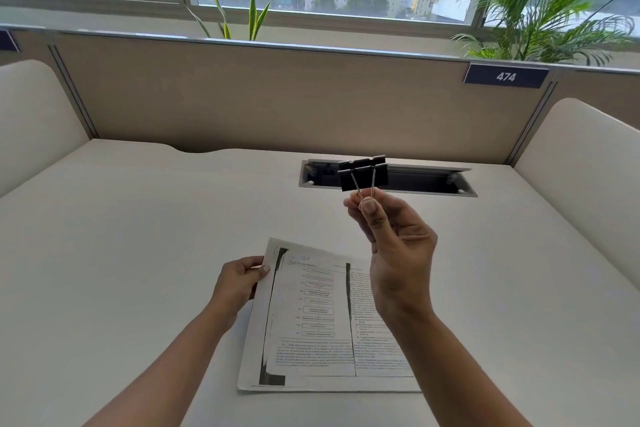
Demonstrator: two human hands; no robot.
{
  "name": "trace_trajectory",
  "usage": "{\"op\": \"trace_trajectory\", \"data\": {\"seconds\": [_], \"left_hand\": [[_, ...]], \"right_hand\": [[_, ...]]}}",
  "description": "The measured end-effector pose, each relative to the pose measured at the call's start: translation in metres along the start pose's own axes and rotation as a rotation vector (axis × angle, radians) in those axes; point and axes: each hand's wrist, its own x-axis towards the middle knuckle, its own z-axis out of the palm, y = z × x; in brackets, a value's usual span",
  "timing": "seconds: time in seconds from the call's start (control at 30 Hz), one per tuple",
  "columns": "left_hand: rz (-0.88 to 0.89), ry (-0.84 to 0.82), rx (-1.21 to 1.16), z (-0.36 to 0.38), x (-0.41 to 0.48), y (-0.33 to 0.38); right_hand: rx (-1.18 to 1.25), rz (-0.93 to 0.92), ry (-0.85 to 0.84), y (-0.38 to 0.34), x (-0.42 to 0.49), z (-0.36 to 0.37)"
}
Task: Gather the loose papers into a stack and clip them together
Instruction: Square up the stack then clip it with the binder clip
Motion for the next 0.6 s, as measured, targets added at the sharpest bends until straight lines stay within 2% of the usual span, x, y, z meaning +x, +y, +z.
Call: {"op": "trace_trajectory", "data": {"seconds": [0.27,0.37,0.47,0.6], "left_hand": [[0.055,0.024,0.034,0.002,-0.003,0.004],[0.096,0.022,0.052,0.002,-0.004,0.007],[0.141,0.037,0.070,0.004,-0.004,0.009],[0.213,0.063,0.079,0.008,-0.006,0.011]], "right_hand": [[-0.112,-0.033,0.005,0.008,0.010,-0.004],[-0.360,-0.104,-0.072,0.021,0.017,-0.016],[-0.718,-0.244,-0.205,0.036,0.024,-0.031],[-1.020,-0.336,-0.400,0.051,0.033,-0.040]]}}
